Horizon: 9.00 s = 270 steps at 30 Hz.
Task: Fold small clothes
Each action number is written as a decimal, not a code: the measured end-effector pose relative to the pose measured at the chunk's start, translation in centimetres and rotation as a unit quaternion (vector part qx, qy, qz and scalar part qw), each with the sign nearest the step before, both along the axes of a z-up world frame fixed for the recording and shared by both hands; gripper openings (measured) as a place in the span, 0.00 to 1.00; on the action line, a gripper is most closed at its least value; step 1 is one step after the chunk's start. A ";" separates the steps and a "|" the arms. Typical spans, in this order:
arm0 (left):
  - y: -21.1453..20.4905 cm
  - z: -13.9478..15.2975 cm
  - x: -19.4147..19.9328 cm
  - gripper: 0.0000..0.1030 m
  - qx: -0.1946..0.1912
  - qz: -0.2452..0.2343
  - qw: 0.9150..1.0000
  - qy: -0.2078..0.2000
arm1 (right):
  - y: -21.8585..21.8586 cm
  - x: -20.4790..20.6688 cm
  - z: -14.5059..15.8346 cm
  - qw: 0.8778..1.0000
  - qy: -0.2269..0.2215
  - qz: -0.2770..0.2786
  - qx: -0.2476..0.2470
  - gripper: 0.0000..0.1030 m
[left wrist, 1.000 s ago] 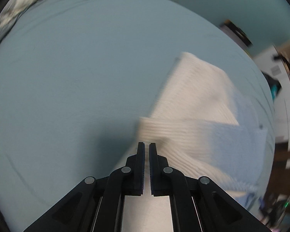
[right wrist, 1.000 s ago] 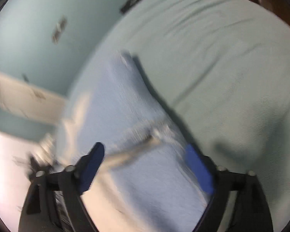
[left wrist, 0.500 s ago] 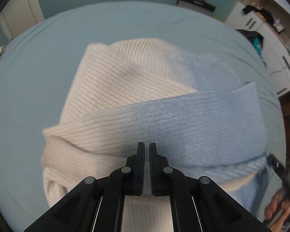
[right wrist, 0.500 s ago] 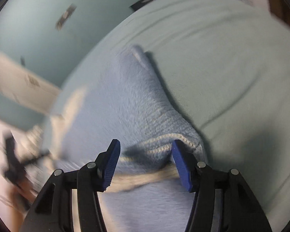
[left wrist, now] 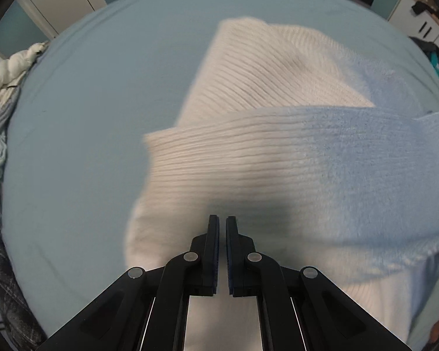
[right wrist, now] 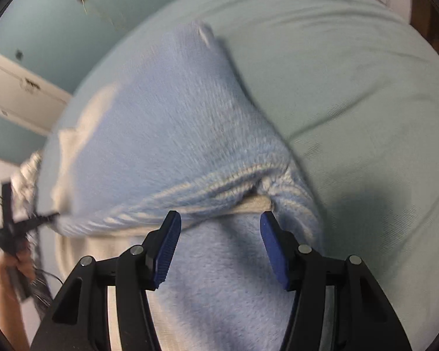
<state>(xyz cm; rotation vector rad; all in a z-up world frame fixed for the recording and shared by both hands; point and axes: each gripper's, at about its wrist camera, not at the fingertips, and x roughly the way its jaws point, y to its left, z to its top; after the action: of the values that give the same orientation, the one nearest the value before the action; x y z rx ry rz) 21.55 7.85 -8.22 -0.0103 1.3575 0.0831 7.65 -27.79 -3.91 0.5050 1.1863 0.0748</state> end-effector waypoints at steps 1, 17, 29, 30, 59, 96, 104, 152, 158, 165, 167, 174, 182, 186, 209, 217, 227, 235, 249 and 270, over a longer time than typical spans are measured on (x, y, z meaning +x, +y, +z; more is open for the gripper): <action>0.6 0.9 -0.4 0.03 -0.005 0.004 1.000 -0.010 | -0.7 -0.1 0.6 1.000 -0.018 -0.010 -0.002 0.51; -3.1 -4.5 0.7 0.03 -0.030 0.010 0.999 -0.010 | 6.6 1.3 -3.7 0.962 -0.061 0.109 -0.243 0.61; -7.2 -1.9 -3.1 0.03 0.121 -0.084 0.986 -0.079 | 5.6 0.0 -2.5 0.969 -0.079 0.087 -0.217 0.64; -7.0 -0.8 -4.1 0.03 0.105 -0.079 0.988 -0.081 | 4.5 -1.0 -1.3 0.974 -0.082 0.071 -0.199 0.64; -2.7 4.9 -19.9 1.00 -0.049 -0.028 0.984 -0.169 | -5.2 -21.2 6.0 0.992 -0.088 -0.091 -0.012 0.86; -0.1 2.7 -20.4 1.00 -0.056 -0.013 0.996 -0.074 | 9.9 -19.8 -3.1 0.899 0.157 0.354 -0.203 0.85; -0.6 2.8 -20.5 1.00 -0.047 -0.020 0.996 -0.076 | 13.8 -23.7 -3.7 0.853 0.108 0.397 -0.319 0.22; -13.0 -7.9 -17.0 0.30 0.094 -0.227 0.966 0.086 | 1.3 -17.2 -2.8 0.995 -0.024 0.047 -0.081 0.77; -8.5 -2.1 -17.7 0.11 0.008 -0.165 0.986 0.016 | -1.0 -18.3 -2.0 0.999 -0.028 -0.006 -0.038 0.77; -0.6 6.4 -20.2 0.11 -0.150 -0.103 0.974 -0.135 | 1.2 -17.5 -1.7 0.997 0.050 0.005 0.063 0.77; -0.2 7.4 -20.4 0.10 -0.172 -0.093 0.968 -0.160 | 2.4 -16.6 -2.0 0.996 0.070 0.005 0.046 0.77; 2.2 9.3 -20.1 0.10 -0.226 -0.061 0.949 -0.210 | 5.2 -15.3 -4.0 0.993 0.095 -0.042 -0.058 0.77; 2.7 9.3 -20.4 0.10 -0.233 -0.056 0.947 -0.213 | 6.3 -15.8 -4.6 0.978 0.089 0.027 -0.186 0.08; 3.4 9.6 -20.6 0.10 -0.241 -0.049 0.943 -0.224 | 2.1 -19.9 0.1 0.989 0.004 -0.029 -0.142 0.07; 10.1 22.0 -33.5 0.04 -0.334 -0.112 0.885 -0.303 | -4.0 -36.1 15.4 0.882 -0.438 -0.172 0.005 0.05; 9.8 21.6 -36.2 0.04 -0.376 -0.164 0.884 -0.227 | -4.9 -40.0 16.5 0.888 -0.441 -0.134 0.015 0.04; 10.4 12.6 -12.2 0.06 -0.452 -0.001 0.885 -0.108 | -10.0 -17.1 11.6 0.946 -0.303 -0.100 0.057 0.08; 8.1 -1.2 -5.2 0.61 -0.357 0.092 0.930 -0.008 | -11.9 -3.1 -1.2 0.992 -0.052 -0.109 0.033 0.55; 7.0 0.3 -6.2 0.75 -0.265 -0.031 0.960 -0.082 | -9.4 -4.0 -3.2 0.989 -0.088 -0.086 -0.083 0.84; 3.5 1.7 -3.8 0.09 -0.177 -0.071 0.976 -0.109 | -5.7 -3.0 -3.5 0.965 -0.155 0.023 -0.210 0.10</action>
<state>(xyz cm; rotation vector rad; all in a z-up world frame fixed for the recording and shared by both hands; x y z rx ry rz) 17.77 11.31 -6.53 -0.2158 1.1352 -0.2739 4.68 -33.46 -7.37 0.0847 0.8736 -0.0568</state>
